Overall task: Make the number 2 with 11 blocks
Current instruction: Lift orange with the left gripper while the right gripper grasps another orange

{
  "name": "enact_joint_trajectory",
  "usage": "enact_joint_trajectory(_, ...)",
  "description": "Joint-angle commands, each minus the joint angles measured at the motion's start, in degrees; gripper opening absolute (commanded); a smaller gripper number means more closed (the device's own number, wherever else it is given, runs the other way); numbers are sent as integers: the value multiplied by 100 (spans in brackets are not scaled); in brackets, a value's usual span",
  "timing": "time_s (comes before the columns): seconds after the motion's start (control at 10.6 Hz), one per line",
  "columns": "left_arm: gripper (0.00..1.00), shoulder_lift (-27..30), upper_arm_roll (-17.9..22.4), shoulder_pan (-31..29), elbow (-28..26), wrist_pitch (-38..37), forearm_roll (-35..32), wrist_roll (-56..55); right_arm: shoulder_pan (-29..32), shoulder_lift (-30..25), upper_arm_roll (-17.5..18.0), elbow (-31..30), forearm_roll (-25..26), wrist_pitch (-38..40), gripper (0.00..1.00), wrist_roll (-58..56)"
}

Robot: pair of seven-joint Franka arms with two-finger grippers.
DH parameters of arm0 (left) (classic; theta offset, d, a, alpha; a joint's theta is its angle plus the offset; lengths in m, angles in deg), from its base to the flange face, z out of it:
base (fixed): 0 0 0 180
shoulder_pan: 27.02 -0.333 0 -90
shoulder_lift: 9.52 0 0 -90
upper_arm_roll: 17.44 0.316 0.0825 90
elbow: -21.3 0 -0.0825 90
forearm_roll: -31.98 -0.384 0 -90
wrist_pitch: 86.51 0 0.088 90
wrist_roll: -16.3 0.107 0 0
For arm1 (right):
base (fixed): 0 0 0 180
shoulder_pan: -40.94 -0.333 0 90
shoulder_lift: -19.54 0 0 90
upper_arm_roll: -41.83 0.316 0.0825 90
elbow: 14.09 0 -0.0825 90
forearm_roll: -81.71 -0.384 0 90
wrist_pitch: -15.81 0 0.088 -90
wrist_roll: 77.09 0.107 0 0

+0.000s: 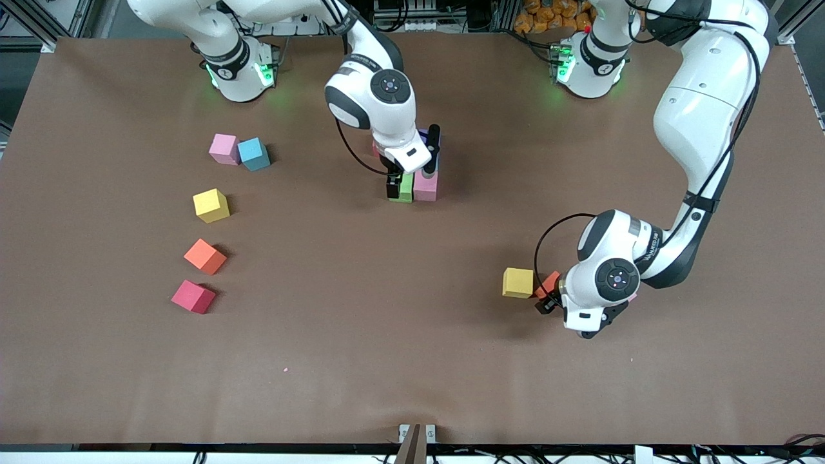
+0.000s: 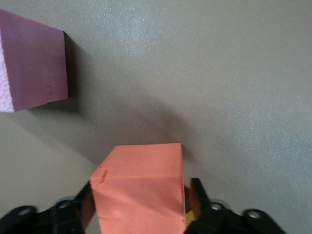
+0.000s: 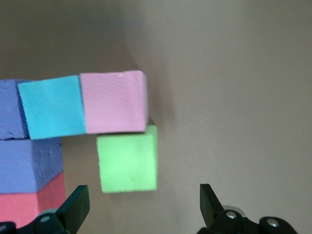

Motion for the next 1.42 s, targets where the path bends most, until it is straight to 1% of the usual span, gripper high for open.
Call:
enact_joint_trajectory(0.0, 32, 63, -1, -17, -20, 60, -71, 72, 558, -319, 12, -82, 108, 313, 100, -56)
enact_joint_trajectory(0.09, 15, 63, -1, -25, -29, 60, -71, 90, 848, -389, -23, -82, 108, 341, 100, -344)
enact_joint_trajectory(0.19, 11, 90, -1, -43, -12, 60, -79, 108, 1077, -485, -40, -91, 108, 419, 100, -564)
enact_joint_trajectory(0.28, 11, 133, -1, -78, 15, 51, -71, 212, 1428, -564, -41, -108, 108, 629, 100, -836)
enact_joint_trajectory(0.47, 11, 256, -1, -87, 41, -28, -79, 458, 2061, -679, -49, -117, 100, 701, 100, -1548)
enact_joint_trajectory(0.57, 9, 318, -1, -87, 50, -46, -79, 503, 2368, -714, -84, -117, 99, 675, 100, -1708)
enact_joint_trajectory(0.66, 10, 449, -18, -87, 50, -98, -62, 512, 2450, -819, -233, -117, 108, 666, 100, -1709)
enact_joint_trajectory(0.76, 9, 476, -97, -26, 50, -316, -36, 486, 2485, -855, -425, -100, 117, 623, 100, -1692)
enact_joint_trajectory(0.85, 9, 624, -237, 27, 50, -501, -1, 416, 2634, -803, -628, -65, 126, 509, 100, -1718)
enact_joint_trajectory(0.95, 9, 756, -421, 18, 50, -633, 17, 363, 3035, -698, -612, -30, 108, 308, 100, -1727)
enact_joint_trajectory(1.04, 9, 880, -597, 44, 50, -835, 17, 163, 3344, -549, -586, -30, 108, -51, 100, -1727)
enact_joint_trajectory(1.14, 9, 924, -772, 106, 50, -915, 17, -135, 3608, -504, -568, -82, 100, -237, 100, -1718)
enact_joint_trajectory(1.23, 9, 933, -913, 245, 50, -968, 26, -565, 3915, -391, -455, -82, 99, -248, 100, -1735)
enact_joint_trajectory(1.32, 9, 907, -1115, 447, 67, -969, 78, -1143, 4127, -320, -428, -117, 99, -248, 100, -1875)
